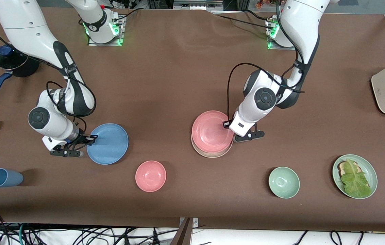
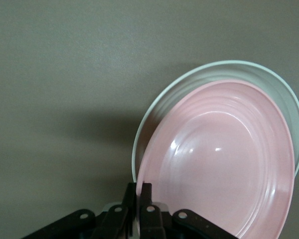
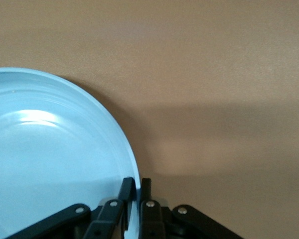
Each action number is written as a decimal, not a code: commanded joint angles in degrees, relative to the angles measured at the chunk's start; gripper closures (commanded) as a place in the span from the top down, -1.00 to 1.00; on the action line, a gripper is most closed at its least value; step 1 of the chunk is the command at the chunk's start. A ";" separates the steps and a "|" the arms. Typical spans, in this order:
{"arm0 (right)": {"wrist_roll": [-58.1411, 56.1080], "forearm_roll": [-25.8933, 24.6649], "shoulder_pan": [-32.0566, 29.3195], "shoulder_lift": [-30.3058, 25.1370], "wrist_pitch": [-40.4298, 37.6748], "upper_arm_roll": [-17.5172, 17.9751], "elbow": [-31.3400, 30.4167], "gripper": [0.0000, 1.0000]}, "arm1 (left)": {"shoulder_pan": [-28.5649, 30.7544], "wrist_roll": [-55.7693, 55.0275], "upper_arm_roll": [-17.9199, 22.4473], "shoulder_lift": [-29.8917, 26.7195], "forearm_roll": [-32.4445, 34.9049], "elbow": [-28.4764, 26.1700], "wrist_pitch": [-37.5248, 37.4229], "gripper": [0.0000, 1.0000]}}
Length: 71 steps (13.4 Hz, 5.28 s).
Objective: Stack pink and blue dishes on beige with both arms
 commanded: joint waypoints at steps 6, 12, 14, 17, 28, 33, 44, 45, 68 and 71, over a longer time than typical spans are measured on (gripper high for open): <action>-1.15 0.02 -0.13 -0.53 -11.15 0.21 7.24 -1.00 | -0.20 -0.96 0.93 2.63 1.77 5.54 -0.49 0.42; -0.72 0.45 2.14 -0.80 -25.94 0.30 18.33 -1.00 | 0.15 9.02 7.06 0.96 2.55 12.29 -14.06 0.99; -0.62 0.89 3.64 -0.89 -28.40 0.38 20.44 -1.00 | 0.41 15.88 9.97 0.43 2.56 15.73 -20.76 0.99; 0.77 5.89 5.57 -2.11 -29.65 3.01 20.80 -1.00 | 3.21 23.80 12.18 -1.59 2.56 16.79 -25.53 0.99; 40.29 5.90 29.03 2.27 -16.58 5.48 21.77 -1.00 | 20.89 39.29 12.18 -6.16 2.82 24.35 -41.35 1.00; 52.88 5.90 35.11 7.11 -8.65 5.48 23.96 -1.00 | 20.10 39.03 10.78 -15.29 9.39 24.09 -44.61 1.00; 53.43 5.82 35.29 12.11 -3.10 5.39 27.03 -1.00 | 27.83 38.77 8.57 -26.98 -0.08 19.79 -46.28 1.00; 53.52 5.82 35.29 12.90 -3.02 5.39 27.56 -1.00 | 28.01 38.59 8.57 -27.86 -0.43 19.78 -46.28 1.00; 21.37 1.86 24.74 -4.65 -36.12 -6.18 27.48 1.00 | 26.61 33.23 0.84 -32.09 9.94 17.41 -53.22 1.00; 13.46 3.26 23.69 -9.31 -42.46 -9.71 27.13 1.00 | 26.52 33.32 0.84 -32.00 10.03 17.50 -53.22 1.00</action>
